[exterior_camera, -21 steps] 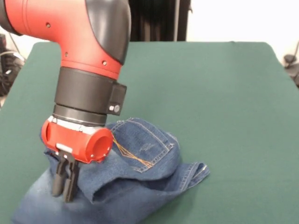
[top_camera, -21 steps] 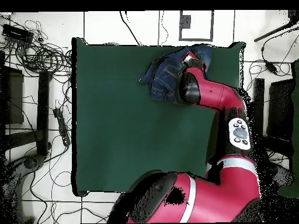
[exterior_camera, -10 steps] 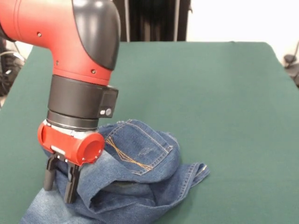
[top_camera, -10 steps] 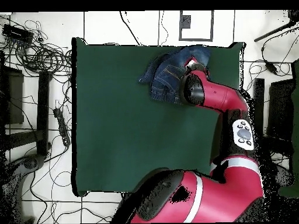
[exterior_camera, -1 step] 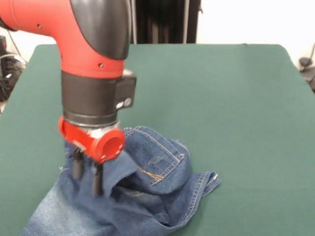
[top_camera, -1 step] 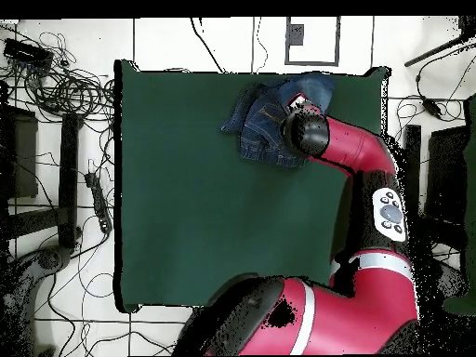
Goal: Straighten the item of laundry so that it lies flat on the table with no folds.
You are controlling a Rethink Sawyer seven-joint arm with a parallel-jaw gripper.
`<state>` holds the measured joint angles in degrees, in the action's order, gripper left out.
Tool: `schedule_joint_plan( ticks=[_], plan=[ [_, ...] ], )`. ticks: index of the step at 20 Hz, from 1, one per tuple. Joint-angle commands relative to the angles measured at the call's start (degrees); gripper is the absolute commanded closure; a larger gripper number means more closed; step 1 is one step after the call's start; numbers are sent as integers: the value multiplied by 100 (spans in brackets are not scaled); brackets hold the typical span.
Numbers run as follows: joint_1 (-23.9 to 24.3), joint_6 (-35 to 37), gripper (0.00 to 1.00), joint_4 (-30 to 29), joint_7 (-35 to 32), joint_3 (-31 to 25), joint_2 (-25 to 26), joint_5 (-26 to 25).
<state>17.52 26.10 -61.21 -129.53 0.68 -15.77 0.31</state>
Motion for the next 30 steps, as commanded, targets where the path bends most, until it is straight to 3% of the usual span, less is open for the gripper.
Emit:
schedule_joint_plan(
  ticks=[1, 6, 13, 20, 24, 30],
  plan=[
    [-583, 3305, 0, 46, -1806, -171, -392, 998],
    [-579, 4166, 0, 66, -2091, -344, -475, 1544],
    [-597, 3686, 0, -350, -1563, -407, -427, 1846],
    [-639, 3156, 0, -260, -859, -276, -204, 1481],
    [-713, 2044, 0, 159, -475, 42, 33, 768],
    [-624, 2472, 0, -26, -150, -107, 96, 500]
  ],
)
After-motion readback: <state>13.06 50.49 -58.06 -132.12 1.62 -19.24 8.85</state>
